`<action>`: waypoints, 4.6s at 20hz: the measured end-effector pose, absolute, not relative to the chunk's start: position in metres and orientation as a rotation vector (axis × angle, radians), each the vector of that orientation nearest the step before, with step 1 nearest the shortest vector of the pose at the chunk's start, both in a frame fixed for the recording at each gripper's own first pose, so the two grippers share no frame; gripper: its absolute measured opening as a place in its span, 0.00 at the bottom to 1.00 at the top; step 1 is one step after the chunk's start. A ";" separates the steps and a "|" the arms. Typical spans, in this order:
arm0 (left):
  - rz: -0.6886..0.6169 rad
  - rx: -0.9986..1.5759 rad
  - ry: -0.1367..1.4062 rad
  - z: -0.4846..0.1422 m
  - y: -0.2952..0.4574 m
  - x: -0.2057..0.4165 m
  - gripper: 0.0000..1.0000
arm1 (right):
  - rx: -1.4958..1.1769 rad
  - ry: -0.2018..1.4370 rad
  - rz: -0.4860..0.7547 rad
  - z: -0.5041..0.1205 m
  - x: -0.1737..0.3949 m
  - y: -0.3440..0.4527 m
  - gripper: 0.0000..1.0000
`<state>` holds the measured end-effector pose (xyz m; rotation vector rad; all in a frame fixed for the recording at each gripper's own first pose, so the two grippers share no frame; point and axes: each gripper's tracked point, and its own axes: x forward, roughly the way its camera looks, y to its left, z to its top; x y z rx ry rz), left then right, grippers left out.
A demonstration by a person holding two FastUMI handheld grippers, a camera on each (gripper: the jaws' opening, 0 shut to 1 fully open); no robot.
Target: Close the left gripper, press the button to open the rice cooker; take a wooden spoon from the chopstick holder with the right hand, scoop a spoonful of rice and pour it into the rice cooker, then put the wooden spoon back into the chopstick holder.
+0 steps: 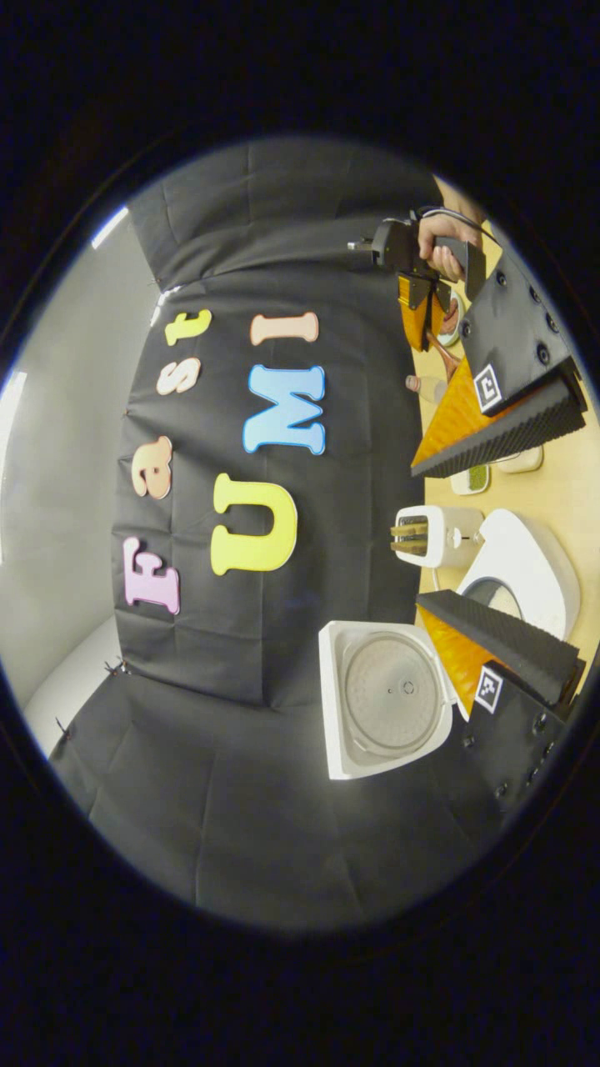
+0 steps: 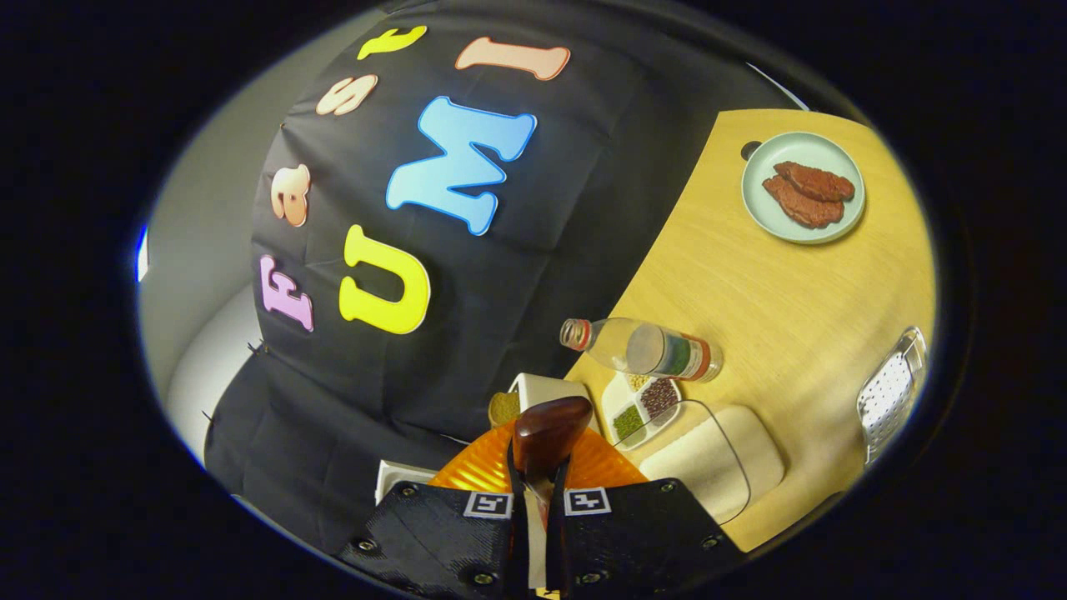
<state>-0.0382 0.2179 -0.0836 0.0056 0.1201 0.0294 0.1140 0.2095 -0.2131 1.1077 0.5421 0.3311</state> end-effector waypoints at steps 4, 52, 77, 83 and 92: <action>0.040 0.014 0.110 -0.081 0.232 -0.045 0.95 | 1.112 0.525 0.379 -0.187 0.103 0.230 0.08; 0.208 0.017 0.111 -0.103 0.348 -0.120 0.95 | -0.191 0.281 1.087 -0.183 0.064 0.669 0.08; 0.086 -0.030 0.076 -0.086 0.278 -0.105 0.95 | 0.509 0.467 0.832 -0.129 0.084 0.455 0.08; 0.015 -0.007 0.077 -0.082 0.225 -0.080 0.95 | 0.550 0.446 0.722 -0.122 0.085 0.367 0.08; -0.068 0.015 0.080 -0.086 0.148 -0.063 0.94 | 0.614 0.400 0.540 -0.116 0.082 0.229 0.08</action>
